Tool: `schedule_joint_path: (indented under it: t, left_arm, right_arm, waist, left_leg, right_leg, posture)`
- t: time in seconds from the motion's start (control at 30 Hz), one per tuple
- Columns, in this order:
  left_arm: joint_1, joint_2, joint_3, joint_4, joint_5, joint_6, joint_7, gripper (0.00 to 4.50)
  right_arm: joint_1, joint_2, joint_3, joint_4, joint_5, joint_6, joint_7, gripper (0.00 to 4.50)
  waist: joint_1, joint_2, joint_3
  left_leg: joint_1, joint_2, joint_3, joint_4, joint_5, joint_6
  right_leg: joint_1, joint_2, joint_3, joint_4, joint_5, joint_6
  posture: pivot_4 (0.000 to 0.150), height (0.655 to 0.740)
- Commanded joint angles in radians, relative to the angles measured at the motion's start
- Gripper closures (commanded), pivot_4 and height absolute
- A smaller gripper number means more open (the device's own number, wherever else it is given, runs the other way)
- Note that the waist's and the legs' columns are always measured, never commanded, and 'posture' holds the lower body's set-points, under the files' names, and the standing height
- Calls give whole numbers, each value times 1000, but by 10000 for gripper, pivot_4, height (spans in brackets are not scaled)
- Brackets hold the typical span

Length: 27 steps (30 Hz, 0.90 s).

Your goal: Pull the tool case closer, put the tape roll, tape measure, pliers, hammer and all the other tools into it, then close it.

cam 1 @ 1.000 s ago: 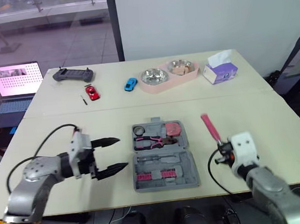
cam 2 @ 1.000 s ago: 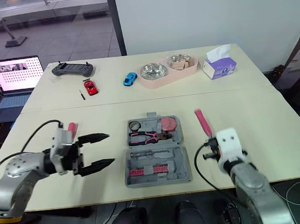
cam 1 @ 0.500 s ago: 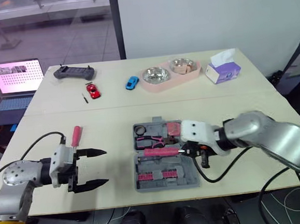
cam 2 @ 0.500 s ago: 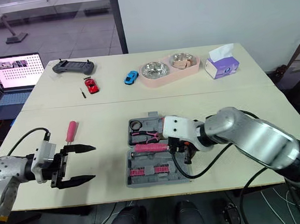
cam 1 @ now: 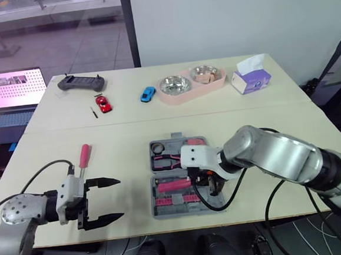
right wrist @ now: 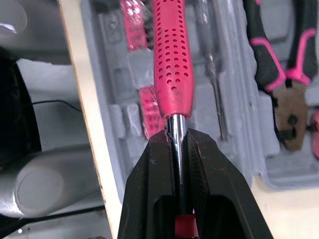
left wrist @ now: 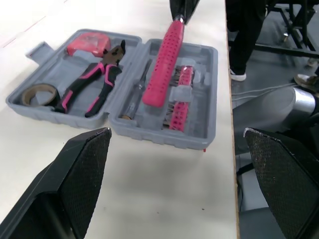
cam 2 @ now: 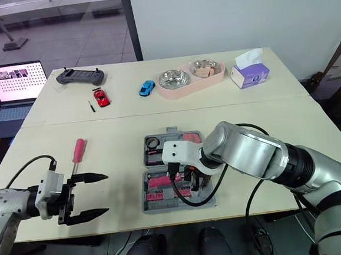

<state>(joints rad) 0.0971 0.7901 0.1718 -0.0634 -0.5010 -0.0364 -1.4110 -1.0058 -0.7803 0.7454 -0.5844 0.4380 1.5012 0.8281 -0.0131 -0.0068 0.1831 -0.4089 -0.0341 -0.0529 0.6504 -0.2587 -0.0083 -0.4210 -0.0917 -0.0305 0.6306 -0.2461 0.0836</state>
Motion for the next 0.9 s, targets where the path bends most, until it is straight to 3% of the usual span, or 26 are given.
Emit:
schedule_joint_path:
  t: [0.03,0.9]
  left_arm:
    - [9,-8,10,-41,-14,-10,13,0]
    - [20,-23,-8,-80,-12,11,47,0]
  right_arm:
    - [-59,27,11,-1,2,18,-23,44158]
    - [2,101,117,74,-19,-49,-110,44158]
  waist:
    - [0,0,0]
    - [-3,0,0]
  left_leg:
    - [0,0,0,0,0,0]
    - [0,-2,0,0,1,-1]
  right_leg:
    - [0,0,0,0,0,0]
    - [0,-1,0,1,1,1]
  posture:
    - [1500,7400]
    - [1500,7400]
